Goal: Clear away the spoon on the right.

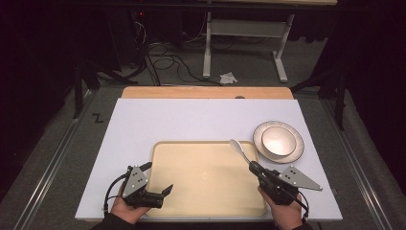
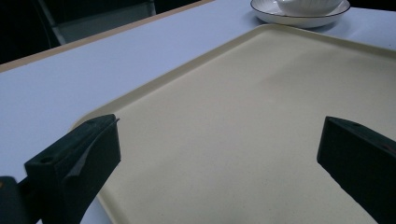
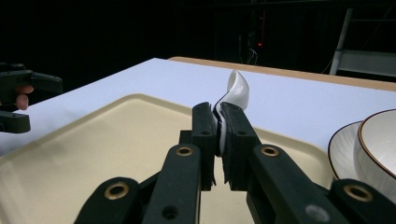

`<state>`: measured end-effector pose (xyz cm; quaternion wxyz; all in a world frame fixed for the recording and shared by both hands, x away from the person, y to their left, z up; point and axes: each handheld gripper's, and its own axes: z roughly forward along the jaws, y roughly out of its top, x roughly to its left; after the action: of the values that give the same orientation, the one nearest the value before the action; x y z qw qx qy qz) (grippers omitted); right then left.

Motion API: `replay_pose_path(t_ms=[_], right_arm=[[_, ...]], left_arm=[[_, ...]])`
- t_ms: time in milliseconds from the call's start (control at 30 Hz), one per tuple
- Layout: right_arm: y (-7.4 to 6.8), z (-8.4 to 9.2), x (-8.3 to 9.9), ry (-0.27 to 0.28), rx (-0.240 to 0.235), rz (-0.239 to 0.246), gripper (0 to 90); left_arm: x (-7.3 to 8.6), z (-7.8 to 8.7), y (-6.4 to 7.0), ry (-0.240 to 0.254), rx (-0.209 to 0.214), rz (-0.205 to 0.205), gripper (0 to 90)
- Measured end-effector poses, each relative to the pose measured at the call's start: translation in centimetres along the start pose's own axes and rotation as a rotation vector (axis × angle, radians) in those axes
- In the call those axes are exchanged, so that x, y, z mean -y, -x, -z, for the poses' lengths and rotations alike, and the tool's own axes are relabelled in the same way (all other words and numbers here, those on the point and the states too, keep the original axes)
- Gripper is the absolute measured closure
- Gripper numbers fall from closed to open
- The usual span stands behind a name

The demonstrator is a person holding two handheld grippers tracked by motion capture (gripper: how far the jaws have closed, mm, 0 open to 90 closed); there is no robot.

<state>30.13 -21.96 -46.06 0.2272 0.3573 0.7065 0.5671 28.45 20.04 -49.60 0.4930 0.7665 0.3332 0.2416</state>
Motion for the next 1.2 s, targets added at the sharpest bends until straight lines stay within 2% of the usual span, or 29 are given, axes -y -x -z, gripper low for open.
replay_pose_path(t_ms=[200, 333, 600, 1000, 1200], right_arm=[[0.1, -0.5, 0.5, -0.026, -0.014, -0.013, 86.7], [0.1, -0.9, 0.8, -0.047, -0.025, -0.005, 86.7], [0.0, -1.9, 1.7, -0.119, -0.052, -0.016, 86.7], [-0.1, -2.7, 2.6, -0.193, -0.065, -0.019, 86.6], [-0.6, -2.9, 3.0, -0.221, -0.07, 0.009, 86.6]], left_arm=[[0.0, 0.0, 0.0, -0.002, 0.002, 0.0, 0.2], [0.0, 0.0, 0.0, 0.0, 0.002, 0.0, 0.2], [0.0, 0.0, 0.0, 0.0, 0.004, 0.0, 0.2], [0.0, 0.0, 0.0, -0.002, 0.006, 0.002, 0.2], [0.0, 0.0, 0.0, -0.001, 0.006, 0.003, 0.2]])
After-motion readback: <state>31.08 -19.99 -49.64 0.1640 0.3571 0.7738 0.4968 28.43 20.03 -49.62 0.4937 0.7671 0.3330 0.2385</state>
